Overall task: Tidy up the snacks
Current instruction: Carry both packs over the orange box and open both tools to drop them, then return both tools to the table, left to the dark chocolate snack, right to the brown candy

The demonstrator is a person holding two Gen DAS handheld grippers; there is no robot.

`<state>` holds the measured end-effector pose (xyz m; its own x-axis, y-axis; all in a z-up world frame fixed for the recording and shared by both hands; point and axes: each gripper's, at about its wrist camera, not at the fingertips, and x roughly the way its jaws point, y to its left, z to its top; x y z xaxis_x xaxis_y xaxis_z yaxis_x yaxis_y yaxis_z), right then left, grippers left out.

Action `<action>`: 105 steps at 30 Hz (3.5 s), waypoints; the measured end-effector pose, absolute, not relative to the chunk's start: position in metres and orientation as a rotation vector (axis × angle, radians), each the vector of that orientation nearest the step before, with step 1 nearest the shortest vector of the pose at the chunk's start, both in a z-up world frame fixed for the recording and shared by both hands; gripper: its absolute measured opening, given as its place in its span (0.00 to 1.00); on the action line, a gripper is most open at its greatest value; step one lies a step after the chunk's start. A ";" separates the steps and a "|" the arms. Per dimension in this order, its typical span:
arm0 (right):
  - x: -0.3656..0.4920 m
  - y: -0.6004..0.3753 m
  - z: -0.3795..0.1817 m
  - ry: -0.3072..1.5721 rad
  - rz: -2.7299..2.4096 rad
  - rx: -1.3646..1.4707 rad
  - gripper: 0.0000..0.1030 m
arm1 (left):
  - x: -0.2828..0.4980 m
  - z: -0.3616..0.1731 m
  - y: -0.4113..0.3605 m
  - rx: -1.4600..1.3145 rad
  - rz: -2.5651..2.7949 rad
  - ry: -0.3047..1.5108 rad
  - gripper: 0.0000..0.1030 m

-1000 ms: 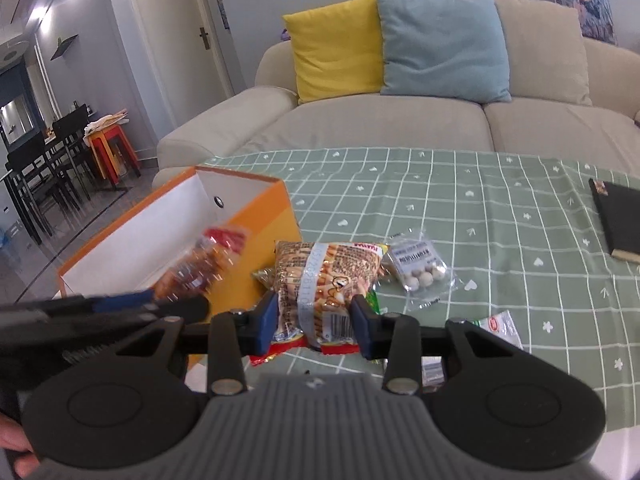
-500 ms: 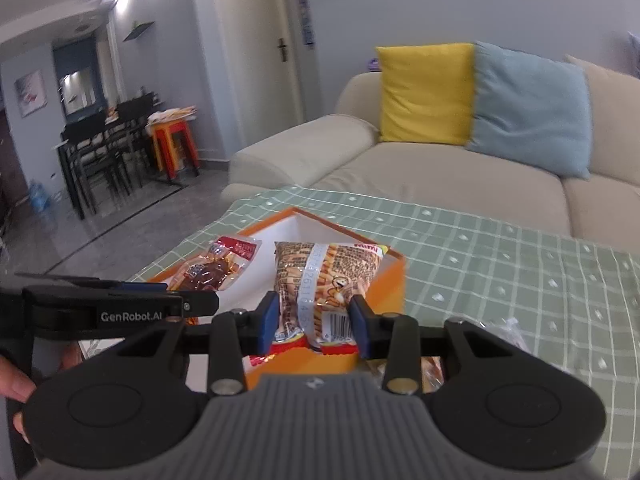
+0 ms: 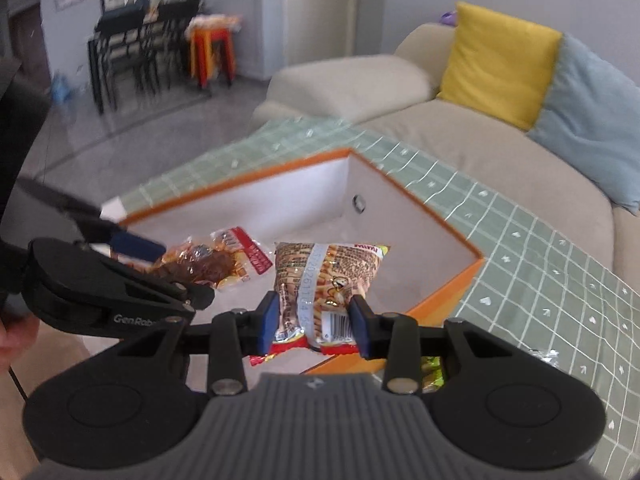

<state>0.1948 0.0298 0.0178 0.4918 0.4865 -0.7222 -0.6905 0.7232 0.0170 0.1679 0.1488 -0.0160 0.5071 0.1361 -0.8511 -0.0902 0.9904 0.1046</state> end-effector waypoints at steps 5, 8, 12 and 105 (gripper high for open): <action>0.201 0.048 0.005 0.786 0.761 -0.380 0.35 | 0.174 -0.028 0.149 0.115 0.119 1.091 0.61; 0.204 0.058 -0.002 0.807 0.789 -0.417 0.35 | 0.177 -0.034 0.149 0.140 0.108 1.112 0.61; 0.208 0.069 -0.016 0.851 0.800 -0.452 0.35 | 0.182 -0.042 0.151 0.156 0.103 1.156 0.61; 0.086 -0.194 -0.050 0.953 0.196 -0.103 0.74 | 0.075 -0.059 -0.027 -0.007 -0.246 0.928 0.70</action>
